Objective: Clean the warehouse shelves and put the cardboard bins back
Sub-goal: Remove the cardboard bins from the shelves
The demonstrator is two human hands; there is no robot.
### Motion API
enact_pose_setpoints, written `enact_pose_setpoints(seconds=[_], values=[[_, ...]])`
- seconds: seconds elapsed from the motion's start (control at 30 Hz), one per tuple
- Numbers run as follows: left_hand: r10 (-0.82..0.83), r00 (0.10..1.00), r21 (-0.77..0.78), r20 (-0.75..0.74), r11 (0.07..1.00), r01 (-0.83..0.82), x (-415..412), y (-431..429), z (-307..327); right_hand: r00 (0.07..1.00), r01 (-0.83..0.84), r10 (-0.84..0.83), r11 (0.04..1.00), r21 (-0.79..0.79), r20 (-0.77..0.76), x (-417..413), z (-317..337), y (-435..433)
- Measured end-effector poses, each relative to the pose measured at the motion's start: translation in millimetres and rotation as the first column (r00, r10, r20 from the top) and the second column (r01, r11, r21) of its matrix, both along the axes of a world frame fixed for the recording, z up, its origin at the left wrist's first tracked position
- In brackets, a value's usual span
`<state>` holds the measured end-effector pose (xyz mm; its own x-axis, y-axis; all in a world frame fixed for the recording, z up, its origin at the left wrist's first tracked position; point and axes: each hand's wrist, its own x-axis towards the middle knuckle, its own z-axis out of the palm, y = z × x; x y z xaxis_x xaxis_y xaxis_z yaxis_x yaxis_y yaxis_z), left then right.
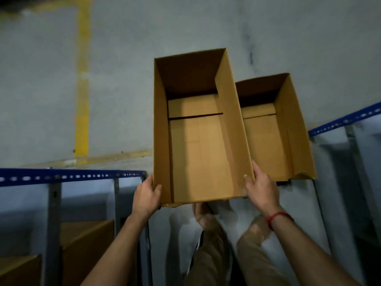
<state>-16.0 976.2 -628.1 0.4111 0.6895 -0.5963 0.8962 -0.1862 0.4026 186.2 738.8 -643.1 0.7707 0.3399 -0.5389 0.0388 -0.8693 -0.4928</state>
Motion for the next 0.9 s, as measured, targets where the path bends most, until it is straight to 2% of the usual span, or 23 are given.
enact_pose_setpoints(seconds=[0.27, 0.6, 0.7, 0.9], values=[[-0.007, 0.988, 0.113, 0.152, 0.994, -0.011, -22.6, -42.9, 129.6, 0.991, 0.013, -0.012, 1.000, -0.009, 0.134, -18.9, 127.9, -36.4], [-0.097, 0.961, 0.277, 0.257, 0.961, 0.023, -52.8, -107.5, 297.3, 0.953, -0.014, -0.022, 0.993, 0.117, 0.302, -42.4, 288.7, -99.7], [-0.116, 0.945, 0.284, 0.306, 0.958, 0.026, -58.9, -122.3, 347.5, 0.930, -0.009, -0.048, 0.988, 0.153, 0.365, -49.4, 346.9, -118.0], [-0.127, 0.875, 0.195, 0.466, 0.980, 0.038, -63.4, -145.8, 428.6, 0.875, 0.071, -0.165, 0.974, 0.216, 0.455, -72.7, 434.6, -157.5]])
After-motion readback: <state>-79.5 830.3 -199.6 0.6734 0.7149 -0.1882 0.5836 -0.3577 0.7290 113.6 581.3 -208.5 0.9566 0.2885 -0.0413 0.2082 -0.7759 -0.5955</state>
